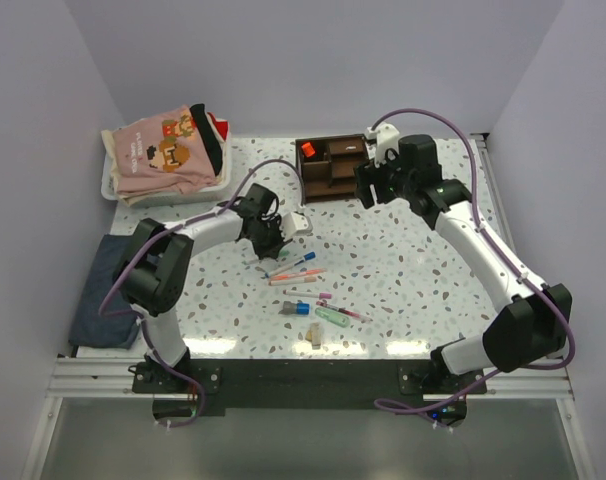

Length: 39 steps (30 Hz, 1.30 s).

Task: Sort the stationery into containers
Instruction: Pick up the pen from the center of the board, then place the pen in the storage box.

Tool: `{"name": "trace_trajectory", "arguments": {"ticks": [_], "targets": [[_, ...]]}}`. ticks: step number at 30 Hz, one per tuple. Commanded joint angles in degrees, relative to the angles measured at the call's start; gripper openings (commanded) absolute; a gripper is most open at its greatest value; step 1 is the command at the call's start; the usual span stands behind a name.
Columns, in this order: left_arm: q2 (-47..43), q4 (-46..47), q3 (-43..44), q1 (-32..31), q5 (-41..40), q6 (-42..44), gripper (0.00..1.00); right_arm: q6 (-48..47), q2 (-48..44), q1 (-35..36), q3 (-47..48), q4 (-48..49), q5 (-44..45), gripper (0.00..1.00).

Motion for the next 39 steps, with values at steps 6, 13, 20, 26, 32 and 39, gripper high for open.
{"name": "trace_trajectory", "arguments": {"ticks": [6,13,20,26,32,39], "targets": [[-4.25,-13.88,27.37,0.21,10.70,-0.47,0.00,1.14,-2.02,-3.15,-1.10,3.69,1.42,0.70],[-10.03,21.04,18.40,1.97,14.40,-12.75,0.00,2.55,-2.63,-4.38,-3.12,5.81,1.86,0.70],[-0.22,57.29,17.83,4.34,11.41,-26.74,0.00,2.55,-2.46,-4.91,-3.04,5.81,2.39,0.69],[9.28,64.60,25.22,5.05,11.15,-32.90,0.00,2.63,-2.19,-5.44,-3.48,6.07,2.65,0.69],[16.58,70.14,30.58,6.10,10.63,-39.58,0.00,2.55,-1.40,-5.97,-3.21,5.72,2.83,0.69],[23.43,70.50,36.03,5.93,10.54,-44.06,0.00,2.20,-0.09,-6.32,-2.60,5.19,3.18,0.69]]}}
